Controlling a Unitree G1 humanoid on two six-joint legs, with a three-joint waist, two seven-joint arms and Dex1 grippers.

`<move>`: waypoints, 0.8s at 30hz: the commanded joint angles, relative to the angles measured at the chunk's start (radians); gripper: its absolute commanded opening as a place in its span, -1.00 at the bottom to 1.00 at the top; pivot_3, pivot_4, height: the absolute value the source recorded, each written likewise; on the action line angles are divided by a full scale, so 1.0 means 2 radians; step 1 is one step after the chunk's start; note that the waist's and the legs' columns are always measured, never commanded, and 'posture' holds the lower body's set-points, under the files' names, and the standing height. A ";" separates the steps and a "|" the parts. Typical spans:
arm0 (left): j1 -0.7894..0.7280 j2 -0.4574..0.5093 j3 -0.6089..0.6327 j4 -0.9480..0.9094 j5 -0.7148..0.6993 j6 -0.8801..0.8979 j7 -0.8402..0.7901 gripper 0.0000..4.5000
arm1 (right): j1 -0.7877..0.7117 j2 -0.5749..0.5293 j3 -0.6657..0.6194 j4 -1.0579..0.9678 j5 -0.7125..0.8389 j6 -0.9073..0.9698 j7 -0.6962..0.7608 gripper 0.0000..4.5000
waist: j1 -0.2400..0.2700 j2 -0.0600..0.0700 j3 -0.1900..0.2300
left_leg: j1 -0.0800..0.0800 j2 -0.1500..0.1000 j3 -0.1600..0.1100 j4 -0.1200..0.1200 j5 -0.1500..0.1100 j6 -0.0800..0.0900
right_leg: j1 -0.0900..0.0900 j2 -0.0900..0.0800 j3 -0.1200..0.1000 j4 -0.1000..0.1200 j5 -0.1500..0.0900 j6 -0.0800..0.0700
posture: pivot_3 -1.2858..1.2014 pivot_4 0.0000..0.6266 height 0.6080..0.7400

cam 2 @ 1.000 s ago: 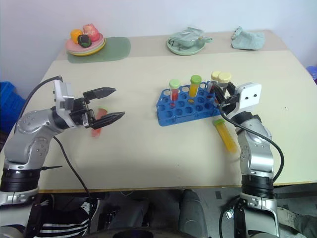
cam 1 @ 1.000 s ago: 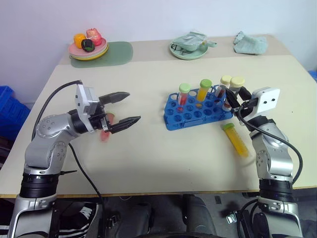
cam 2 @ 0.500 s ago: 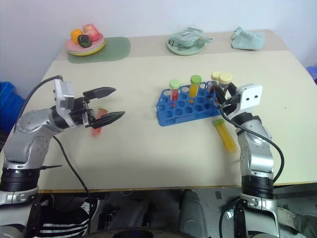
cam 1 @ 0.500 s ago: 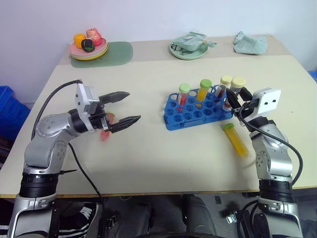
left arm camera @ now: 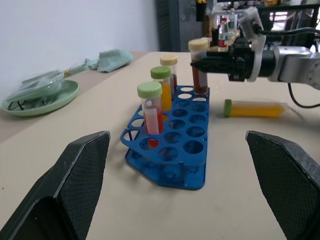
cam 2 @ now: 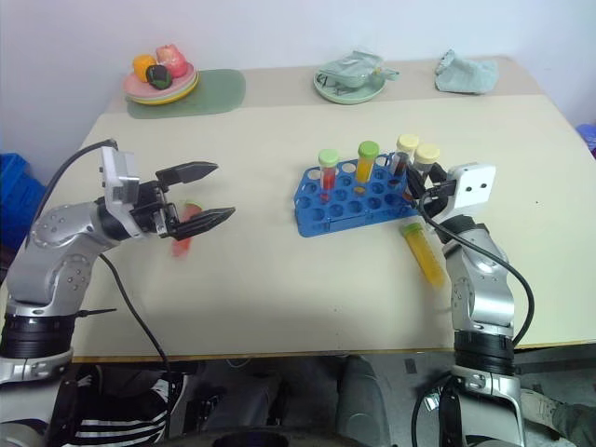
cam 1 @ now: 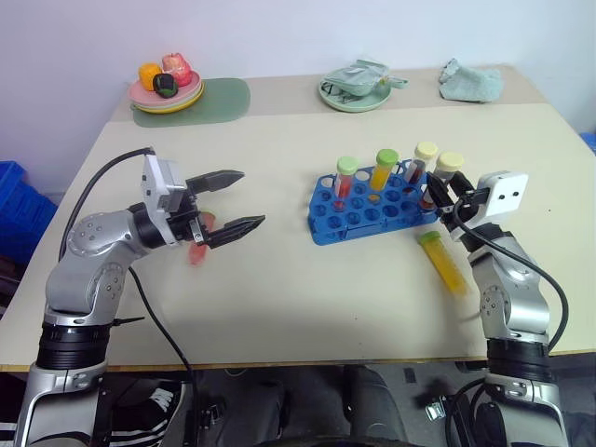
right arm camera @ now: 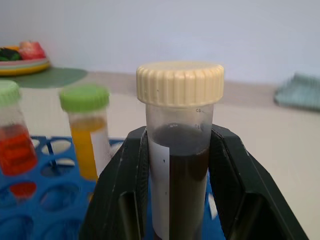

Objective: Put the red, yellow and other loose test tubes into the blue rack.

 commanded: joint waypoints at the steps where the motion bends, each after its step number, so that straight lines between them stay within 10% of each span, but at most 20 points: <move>1: -0.006 0.008 0.011 -0.018 -0.008 -0.001 0.000 1.00 | -0.003 -0.005 -0.010 -0.012 0.010 -0.002 -0.002 -0.28 | 0.000 0.000 0.000 | 0.000 0.000 0.000 0.000 0.000 0.000 | 0.000 0.000 0.000 0.000 0.000 0.000 | 0.03 -0.52 1.00; 8: -0.009 0.007 0.010 -0.016 -0.005 -0.002 0.001 1.00 | -0.008 0.011 -0.013 -0.016 0.049 0.034 -0.002 -0.28 | 0.000 0.000 0.000 | 0.000 0.000 0.000 0.000 0.000 0.000 | 0.000 0.000 0.000 0.000 0.000 0.000 | 0.03 -0.52 1.00; 15: -0.004 0.004 0.008 -0.019 -0.004 -0.005 0.004 1.00 | -0.016 -0.005 -0.022 -0.023 0.071 0.058 0.007 0.97 | 0.000 0.000 0.000 | 0.000 0.000 0.000 0.000 0.000 0.000 | 0.000 0.000 0.000 0.000 0.000 0.000 | 0.03 -0.52 1.00; 24: 0.015 -0.008 0.007 -0.025 -0.002 -0.015 0.012 1.00 | 0.013 -0.147 -0.072 -0.103 0.141 0.187 0.073 0.99 | 0.004 0.000 0.000 | 0.000 0.000 0.000 0.000 0.000 0.000 | 0.000 0.000 0.000 0.000 0.000 0.000 | 0.03 -0.52 1.00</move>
